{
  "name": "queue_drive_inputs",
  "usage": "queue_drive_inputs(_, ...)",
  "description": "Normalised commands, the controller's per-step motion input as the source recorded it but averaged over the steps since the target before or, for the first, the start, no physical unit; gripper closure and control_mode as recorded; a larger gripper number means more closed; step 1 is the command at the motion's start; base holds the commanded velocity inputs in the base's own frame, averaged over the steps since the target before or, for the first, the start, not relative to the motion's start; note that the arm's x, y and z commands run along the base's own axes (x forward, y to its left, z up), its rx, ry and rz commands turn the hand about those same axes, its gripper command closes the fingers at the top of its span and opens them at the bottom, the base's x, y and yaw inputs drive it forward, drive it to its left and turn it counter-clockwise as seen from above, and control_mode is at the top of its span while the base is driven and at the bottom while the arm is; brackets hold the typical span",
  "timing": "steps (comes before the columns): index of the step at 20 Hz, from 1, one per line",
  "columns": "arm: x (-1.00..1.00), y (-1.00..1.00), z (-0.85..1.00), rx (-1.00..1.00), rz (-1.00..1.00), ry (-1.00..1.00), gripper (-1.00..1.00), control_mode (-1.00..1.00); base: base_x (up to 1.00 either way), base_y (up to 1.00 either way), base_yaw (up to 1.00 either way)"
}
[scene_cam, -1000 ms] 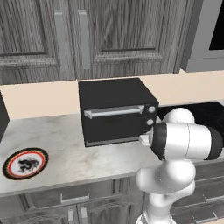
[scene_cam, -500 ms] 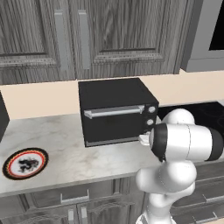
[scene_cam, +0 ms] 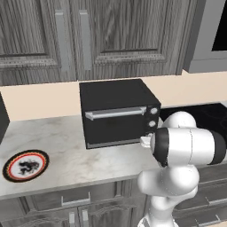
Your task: Pick up the bagel from the plate, place it on the toaster oven rack, close the door, and set the timer.
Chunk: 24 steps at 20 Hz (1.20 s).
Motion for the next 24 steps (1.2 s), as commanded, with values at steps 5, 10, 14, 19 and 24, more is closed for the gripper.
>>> queue_drive_inputs(5, 0.34, -0.69, 0.74, 0.03, -0.09, 0.00, -1.00, -1.00, 0.00, 0.00, 0.00)
queue_drive_inputs(10, 0.33, -0.74, 0.84, 0.03, -0.09, 0.00, -1.00, -1.00, 0.00, 0.00, 0.00)
queue_drive_inputs(14, 0.28, -0.87, 0.85, 0.03, -0.09, 0.00, -1.00, -1.00, 0.00, 0.00, 0.00)
queue_drive_inputs(19, 0.24, -0.93, 0.84, 0.04, -0.10, 0.00, -1.00, -1.00, 0.00, 0.00, 0.00)
queue_drive_inputs(24, 0.28, -0.96, 0.76, 0.04, -0.10, 0.00, -1.00, -1.00, 0.00, 0.00, 0.00)
